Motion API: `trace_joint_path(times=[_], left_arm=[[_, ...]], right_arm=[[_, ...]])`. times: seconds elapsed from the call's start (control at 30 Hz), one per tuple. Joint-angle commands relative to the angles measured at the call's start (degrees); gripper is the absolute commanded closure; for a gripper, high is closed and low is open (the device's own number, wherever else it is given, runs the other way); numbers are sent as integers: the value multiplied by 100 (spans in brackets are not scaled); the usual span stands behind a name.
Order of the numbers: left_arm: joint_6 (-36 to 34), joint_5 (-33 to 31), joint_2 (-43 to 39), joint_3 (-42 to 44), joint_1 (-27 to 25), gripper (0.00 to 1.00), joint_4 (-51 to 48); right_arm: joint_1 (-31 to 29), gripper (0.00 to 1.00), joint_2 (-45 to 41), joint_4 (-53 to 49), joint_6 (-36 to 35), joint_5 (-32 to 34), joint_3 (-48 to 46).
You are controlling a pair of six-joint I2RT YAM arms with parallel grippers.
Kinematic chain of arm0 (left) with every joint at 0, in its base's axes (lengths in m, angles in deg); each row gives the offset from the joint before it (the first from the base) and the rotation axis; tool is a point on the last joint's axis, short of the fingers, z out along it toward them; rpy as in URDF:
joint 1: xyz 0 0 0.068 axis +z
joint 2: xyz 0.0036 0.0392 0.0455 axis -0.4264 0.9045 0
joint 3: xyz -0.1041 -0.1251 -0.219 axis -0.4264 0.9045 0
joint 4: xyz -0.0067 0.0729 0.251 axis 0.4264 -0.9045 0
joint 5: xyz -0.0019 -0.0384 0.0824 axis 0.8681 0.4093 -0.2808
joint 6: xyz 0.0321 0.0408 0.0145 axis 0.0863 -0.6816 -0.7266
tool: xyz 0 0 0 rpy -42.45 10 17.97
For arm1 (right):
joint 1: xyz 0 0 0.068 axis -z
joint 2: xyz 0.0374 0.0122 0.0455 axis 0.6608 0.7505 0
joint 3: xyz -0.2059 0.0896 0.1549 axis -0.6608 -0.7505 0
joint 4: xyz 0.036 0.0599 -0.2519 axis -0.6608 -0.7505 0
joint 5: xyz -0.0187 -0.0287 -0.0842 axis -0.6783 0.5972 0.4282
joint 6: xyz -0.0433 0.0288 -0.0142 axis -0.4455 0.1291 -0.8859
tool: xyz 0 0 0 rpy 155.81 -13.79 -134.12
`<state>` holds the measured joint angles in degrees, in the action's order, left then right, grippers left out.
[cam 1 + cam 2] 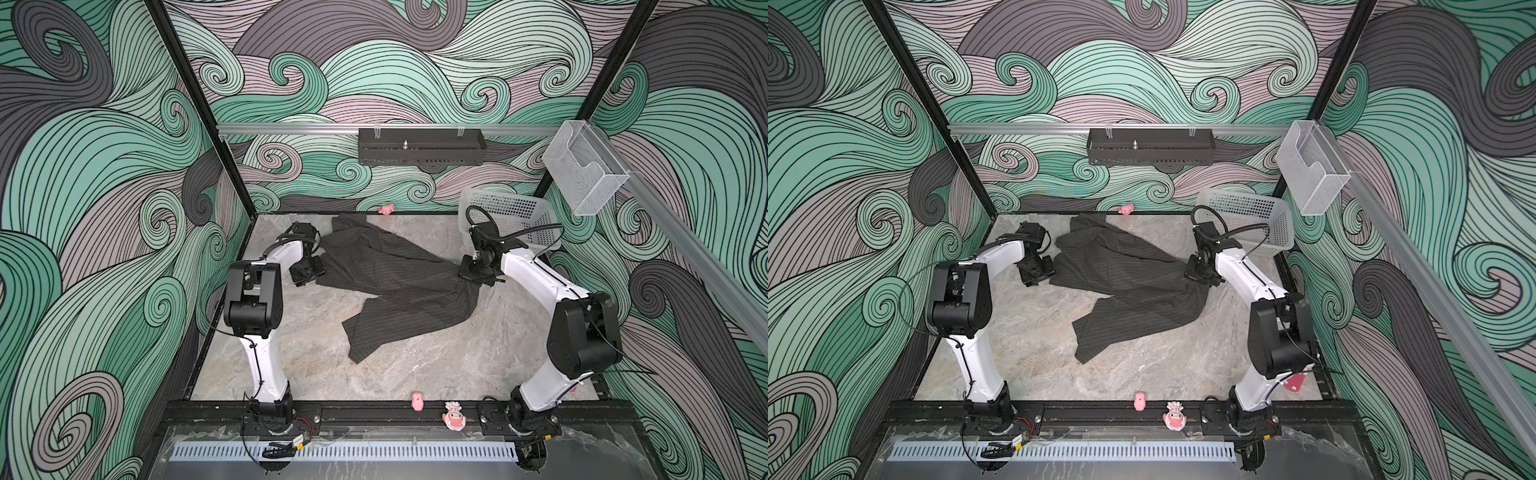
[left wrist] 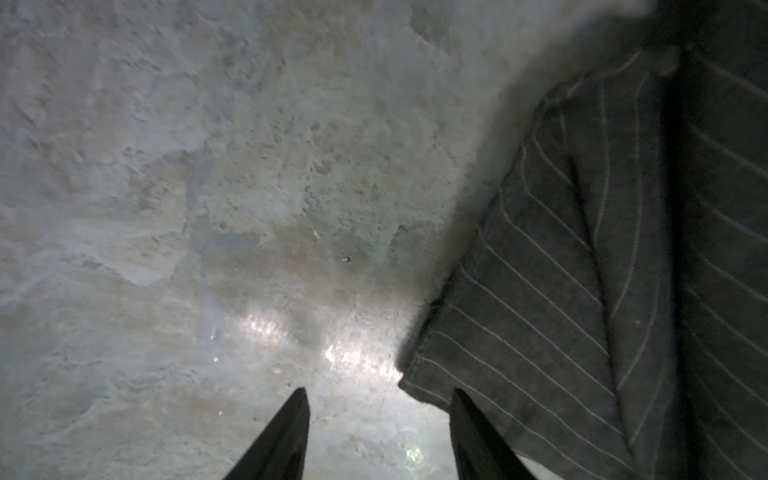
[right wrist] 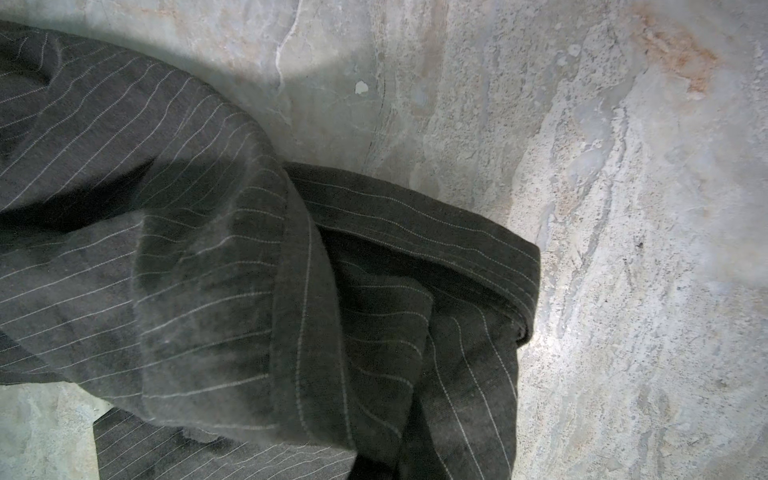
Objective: Fold and stack the long sleeve shirts
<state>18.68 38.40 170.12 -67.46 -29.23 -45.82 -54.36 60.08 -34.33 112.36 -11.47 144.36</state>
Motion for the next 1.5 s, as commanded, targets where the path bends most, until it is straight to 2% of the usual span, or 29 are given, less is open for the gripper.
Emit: trace_joint_path(times=[0.0,0.1,0.2,0.47,0.6,0.83,0.97,1.07,1.13,1.23,1.33,1.4,1.47], left_arm=[[132,40,256,-342,-201,43,27],[162,2,407,-368,-234,45,83],[185,-7,538,-434,-240,55,120],[-19,-306,481,-898,-118,100,-172],[-237,-269,-52,-1389,-28,100,-466],[-859,-262,-686,-3531,187,100,-1725],[-1054,-169,-1040,-3866,201,100,-2220],[-1018,-121,-1403,-3537,206,100,-2561],[-1019,-119,-1775,-2990,201,100,-2671],[-939,-629,-2450,-1977,206,100,-2735],[-943,-1073,-3207,-631,291,100,-2262],[-843,-1045,-3628,5,426,100,-2057],[-792,-971,-3671,442,477,100,-1922]], right_arm=[[26,100,-186,-27,45,8,-63],[34,100,-197,-44,42,5,-93],[34,100,-221,-60,33,7,-120],[76,100,-232,-91,55,-12,-30],[104,100,-181,-212,66,-28,344],[148,100,79,-790,101,-10,1696],[117,100,133,-1060,98,-107,1990],[35,100,85,-1183,22,-192,1838],[-48,100,4,-1263,-70,-216,1628],[-154,100,-134,-1330,-168,-216,1239],[-291,100,-199,-1312,-214,-194,829],[-380,100,-139,-1259,-236,-175,632],[-447,100,-64,-1169,-239,-162,495]])
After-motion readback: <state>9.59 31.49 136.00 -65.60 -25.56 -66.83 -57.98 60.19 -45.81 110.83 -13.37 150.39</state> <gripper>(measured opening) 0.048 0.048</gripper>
